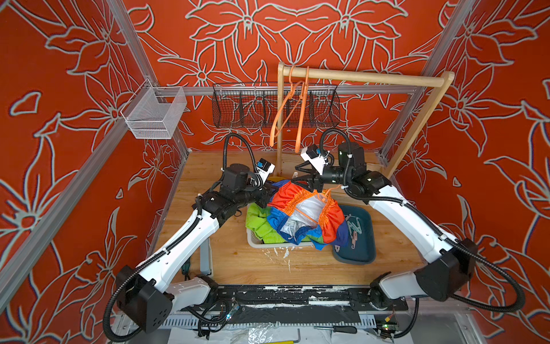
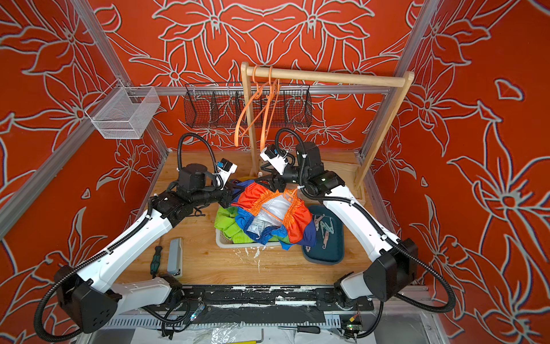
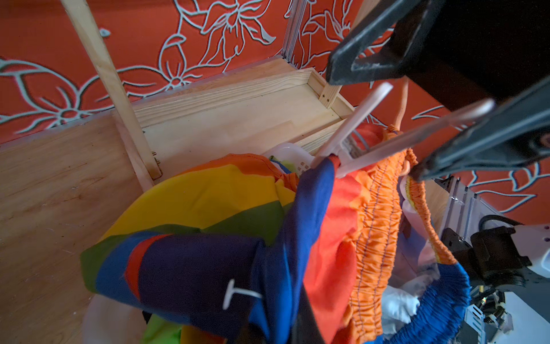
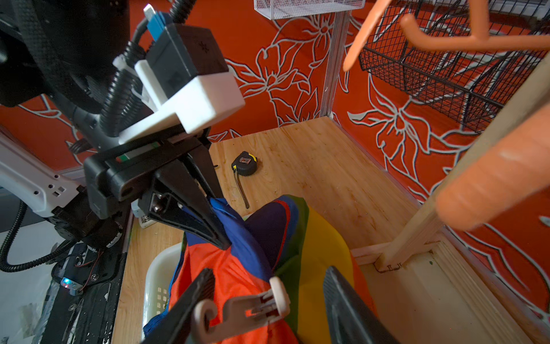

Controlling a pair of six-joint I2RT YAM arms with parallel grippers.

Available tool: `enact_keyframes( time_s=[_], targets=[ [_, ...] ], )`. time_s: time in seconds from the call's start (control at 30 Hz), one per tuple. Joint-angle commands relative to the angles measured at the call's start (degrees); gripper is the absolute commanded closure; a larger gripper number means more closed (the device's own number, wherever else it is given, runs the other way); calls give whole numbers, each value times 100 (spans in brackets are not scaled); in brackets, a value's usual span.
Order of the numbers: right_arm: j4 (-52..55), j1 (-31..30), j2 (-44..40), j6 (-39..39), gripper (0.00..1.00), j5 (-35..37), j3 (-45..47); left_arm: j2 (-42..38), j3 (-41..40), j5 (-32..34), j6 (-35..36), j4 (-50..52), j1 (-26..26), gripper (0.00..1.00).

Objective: Remove the clothespins securing shorts to the hanger
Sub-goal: Remove the clothespin from the hanger.

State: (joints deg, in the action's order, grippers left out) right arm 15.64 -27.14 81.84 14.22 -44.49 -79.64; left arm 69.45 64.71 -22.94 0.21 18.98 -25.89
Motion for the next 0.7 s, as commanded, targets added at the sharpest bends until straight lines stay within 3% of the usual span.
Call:
enact_keyframes(
  time_s=[0.0, 0.43, 0.67],
  targets=[
    [-62, -11, 64, 126, 45, -161, -179, 67, 22, -420, 190, 308, -101, 100],
    [71, -4, 183, 124, 75, -268, -320, 69, 38, -370, 216, 317, -100, 100],
    [46, -11, 148, 94, 79, -227, -264, 53, 33, -230, 241, 312, -100, 100]
  ],
)
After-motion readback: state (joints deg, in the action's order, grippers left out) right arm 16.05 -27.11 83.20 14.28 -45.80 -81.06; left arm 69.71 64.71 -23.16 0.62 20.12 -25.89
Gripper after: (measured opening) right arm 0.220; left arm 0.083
